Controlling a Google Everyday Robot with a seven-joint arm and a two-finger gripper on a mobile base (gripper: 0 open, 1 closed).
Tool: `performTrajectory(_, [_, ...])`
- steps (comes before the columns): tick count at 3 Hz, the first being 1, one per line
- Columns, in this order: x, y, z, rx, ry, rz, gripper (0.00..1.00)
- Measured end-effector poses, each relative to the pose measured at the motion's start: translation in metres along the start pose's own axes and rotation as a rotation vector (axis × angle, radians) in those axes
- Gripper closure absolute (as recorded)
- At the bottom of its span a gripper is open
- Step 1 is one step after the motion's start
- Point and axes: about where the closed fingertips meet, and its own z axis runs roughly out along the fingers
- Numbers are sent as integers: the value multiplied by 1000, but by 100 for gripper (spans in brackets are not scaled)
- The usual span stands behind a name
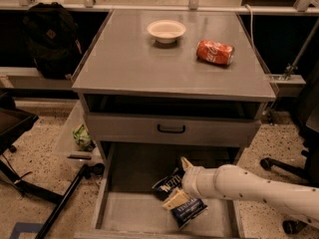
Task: Pick blue chip bag from middle drawer and place on counter
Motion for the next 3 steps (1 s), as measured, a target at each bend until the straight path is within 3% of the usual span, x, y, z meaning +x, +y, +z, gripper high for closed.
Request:
performTrajectory(1, [20, -5, 36, 1, -35, 80, 0])
performTrajectory(2, [35, -9, 51, 2, -91, 137, 0])
performTrajectory(3, [35, -9, 51, 2, -91, 137, 0])
